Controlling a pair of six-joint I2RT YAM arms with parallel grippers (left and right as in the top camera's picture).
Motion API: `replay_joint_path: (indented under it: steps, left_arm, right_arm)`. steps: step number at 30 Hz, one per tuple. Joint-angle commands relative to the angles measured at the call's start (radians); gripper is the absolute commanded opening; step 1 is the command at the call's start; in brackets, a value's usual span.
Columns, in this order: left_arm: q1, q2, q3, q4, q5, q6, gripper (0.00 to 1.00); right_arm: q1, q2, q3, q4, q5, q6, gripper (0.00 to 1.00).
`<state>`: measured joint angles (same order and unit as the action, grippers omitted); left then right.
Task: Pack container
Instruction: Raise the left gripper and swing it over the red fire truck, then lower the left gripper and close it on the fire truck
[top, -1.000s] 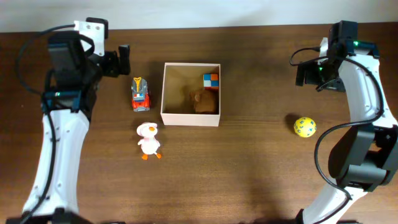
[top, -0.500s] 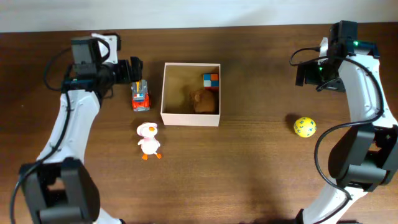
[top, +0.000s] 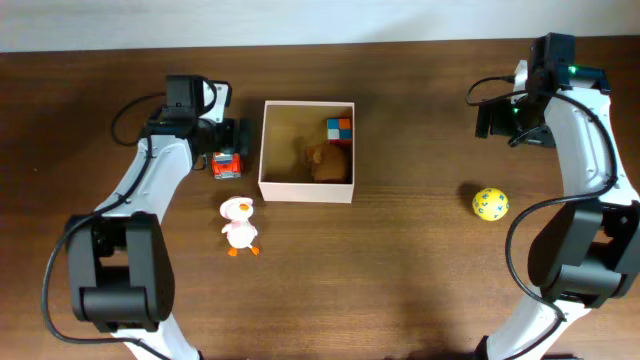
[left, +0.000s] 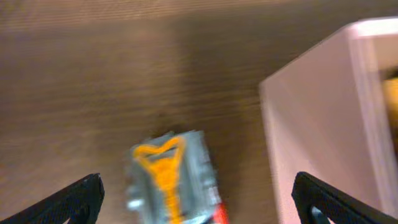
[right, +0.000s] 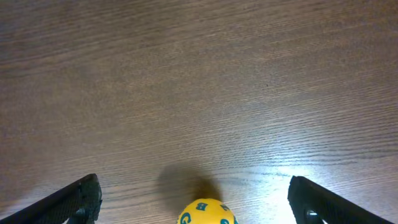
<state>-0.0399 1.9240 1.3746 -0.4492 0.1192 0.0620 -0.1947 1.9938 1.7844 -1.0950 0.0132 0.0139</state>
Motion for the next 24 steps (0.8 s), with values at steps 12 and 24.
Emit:
replay_joint_path:
  steps: [12,24]
  left_arm:
    - [-0.021,0.098,0.018,-0.014,-0.096,-0.148,0.99]
    - [-0.024,0.116,0.018,0.039,-0.101,-0.148,0.89]
  right_arm:
    - [0.005,-0.022,0.019,0.0,-0.005,-0.007,0.99]
    - [0.005,-0.022,0.019,0.0,-0.005,-0.006,0.99]
